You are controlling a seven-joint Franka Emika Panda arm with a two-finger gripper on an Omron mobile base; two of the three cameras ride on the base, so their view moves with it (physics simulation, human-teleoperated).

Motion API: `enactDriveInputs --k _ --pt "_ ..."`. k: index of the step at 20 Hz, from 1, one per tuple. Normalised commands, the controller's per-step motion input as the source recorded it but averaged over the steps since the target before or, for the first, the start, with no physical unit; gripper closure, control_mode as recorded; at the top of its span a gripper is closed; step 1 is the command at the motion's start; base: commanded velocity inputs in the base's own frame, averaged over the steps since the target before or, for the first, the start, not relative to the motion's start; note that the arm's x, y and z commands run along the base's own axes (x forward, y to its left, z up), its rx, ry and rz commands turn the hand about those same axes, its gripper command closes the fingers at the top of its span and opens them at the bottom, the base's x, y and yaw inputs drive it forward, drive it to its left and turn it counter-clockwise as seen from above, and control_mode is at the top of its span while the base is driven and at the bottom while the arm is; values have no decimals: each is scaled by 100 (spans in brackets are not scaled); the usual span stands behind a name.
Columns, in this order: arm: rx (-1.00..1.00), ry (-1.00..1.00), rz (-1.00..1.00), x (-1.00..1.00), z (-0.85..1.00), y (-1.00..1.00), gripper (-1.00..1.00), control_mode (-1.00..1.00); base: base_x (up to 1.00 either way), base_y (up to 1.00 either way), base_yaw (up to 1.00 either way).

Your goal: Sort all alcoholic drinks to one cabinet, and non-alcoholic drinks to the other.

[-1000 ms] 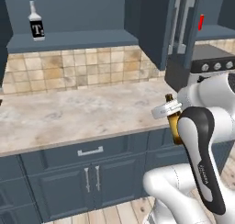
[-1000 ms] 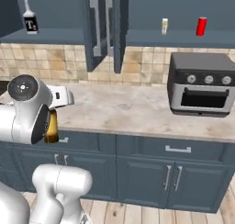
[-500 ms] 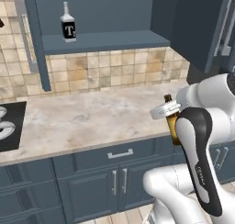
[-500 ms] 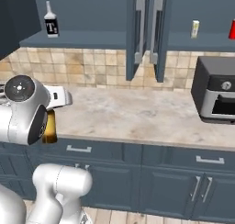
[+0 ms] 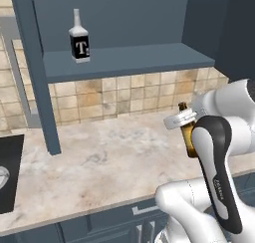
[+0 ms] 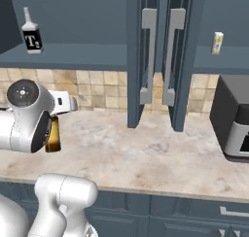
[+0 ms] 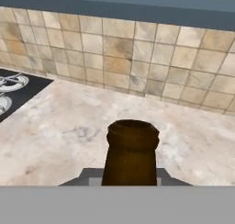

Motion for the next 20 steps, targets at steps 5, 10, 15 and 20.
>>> enactDriveInputs --k 5,10,15,20 --pt "0 0 0 0 0 0 100 100 90 31 -4" --pt "0 0 0 10 8 7 100 -100 36 17 -1" --pt "0 -22 0 0 49 8 100 -100 0 0 0" --pt "0 -51 0 0 73 1 100 -100 0 0 0"
